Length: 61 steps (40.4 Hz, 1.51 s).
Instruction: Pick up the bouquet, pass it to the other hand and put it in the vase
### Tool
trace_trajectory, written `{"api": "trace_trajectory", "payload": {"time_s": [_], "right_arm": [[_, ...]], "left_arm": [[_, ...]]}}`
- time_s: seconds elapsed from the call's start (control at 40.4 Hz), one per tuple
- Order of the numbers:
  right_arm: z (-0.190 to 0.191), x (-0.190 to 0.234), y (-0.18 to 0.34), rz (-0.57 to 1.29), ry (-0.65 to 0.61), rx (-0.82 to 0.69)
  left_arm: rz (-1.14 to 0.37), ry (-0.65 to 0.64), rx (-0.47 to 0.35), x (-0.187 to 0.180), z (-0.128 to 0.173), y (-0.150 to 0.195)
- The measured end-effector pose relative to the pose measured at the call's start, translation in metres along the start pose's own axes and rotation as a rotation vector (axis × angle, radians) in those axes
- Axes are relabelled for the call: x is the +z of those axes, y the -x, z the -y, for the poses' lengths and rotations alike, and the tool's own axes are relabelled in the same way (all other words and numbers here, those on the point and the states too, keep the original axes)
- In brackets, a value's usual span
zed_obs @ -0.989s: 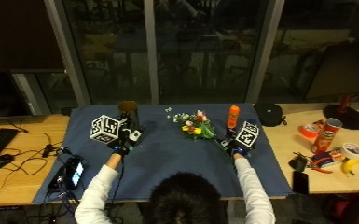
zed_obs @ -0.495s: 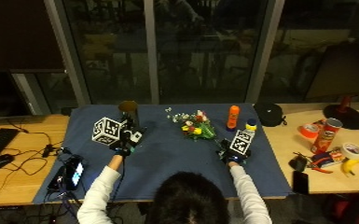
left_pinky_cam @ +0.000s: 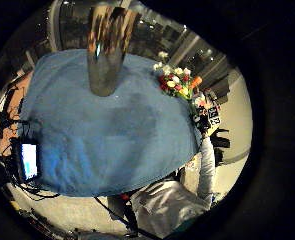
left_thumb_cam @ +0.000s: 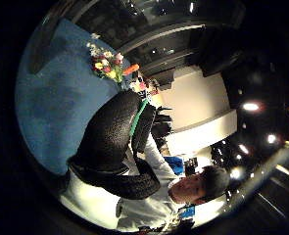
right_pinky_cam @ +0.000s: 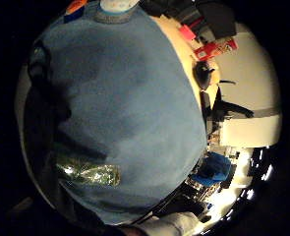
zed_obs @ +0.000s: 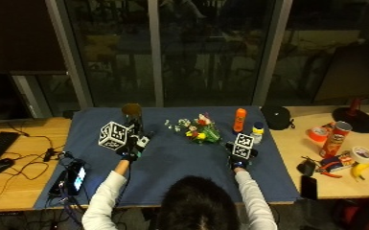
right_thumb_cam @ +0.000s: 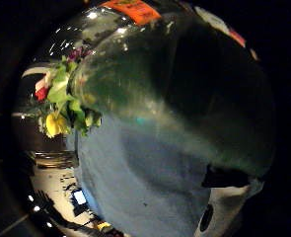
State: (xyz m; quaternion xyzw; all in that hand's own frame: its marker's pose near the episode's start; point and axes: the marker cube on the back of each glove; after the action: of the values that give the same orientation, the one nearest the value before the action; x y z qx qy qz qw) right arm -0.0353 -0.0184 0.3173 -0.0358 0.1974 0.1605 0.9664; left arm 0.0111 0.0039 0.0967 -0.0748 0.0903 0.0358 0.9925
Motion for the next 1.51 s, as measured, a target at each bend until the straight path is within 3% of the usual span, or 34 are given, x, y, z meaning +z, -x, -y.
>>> {"api": "trace_trajectory", "payload": {"time_s": [0.124, 0.272, 0.396, 0.519, 0.717, 0.841, 1.063, 1.236, 1.36, 1.508], "right_arm": [[0.003, 0.004, 0.005, 0.074, -0.077, -0.024], [0.007, 0.010, -0.003, 0.172, -0.057, 0.045], [0.012, -0.001, 0.015, 0.379, -0.106, -0.034], [0.002, -0.023, 0.040, 0.597, -0.056, -0.090], [-0.022, -0.081, 0.077, 0.918, 0.025, -0.091], [-0.024, -0.118, 0.099, 1.094, -0.011, -0.130], [-0.029, -0.170, 0.128, 1.280, -0.115, -0.207], [-0.041, -0.195, 0.143, 1.355, -0.164, -0.259], [-0.043, -0.199, 0.154, 1.358, -0.194, -0.257], [-0.048, -0.192, 0.170, 1.431, -0.153, -0.351]], "left_arm": [[-0.004, 0.007, -0.002, 0.007, 0.002, 0.000], [0.028, 0.021, -0.032, 0.018, 0.010, 0.004], [0.129, 0.019, -0.067, 0.022, 0.020, 0.006], [0.226, 0.046, -0.072, 0.023, 0.030, -0.008], [0.452, 0.270, -0.117, 0.035, 0.056, -0.031], [0.499, 0.376, -0.139, 0.043, 0.067, -0.061], [0.216, 0.385, -0.036, 0.067, 0.086, -0.112], [-0.154, 0.382, 0.014, 0.085, 0.091, -0.153], [-0.439, 0.436, 0.005, 0.102, 0.099, -0.175], [-0.573, 0.458, 0.032, 0.113, 0.096, -0.198]]}}
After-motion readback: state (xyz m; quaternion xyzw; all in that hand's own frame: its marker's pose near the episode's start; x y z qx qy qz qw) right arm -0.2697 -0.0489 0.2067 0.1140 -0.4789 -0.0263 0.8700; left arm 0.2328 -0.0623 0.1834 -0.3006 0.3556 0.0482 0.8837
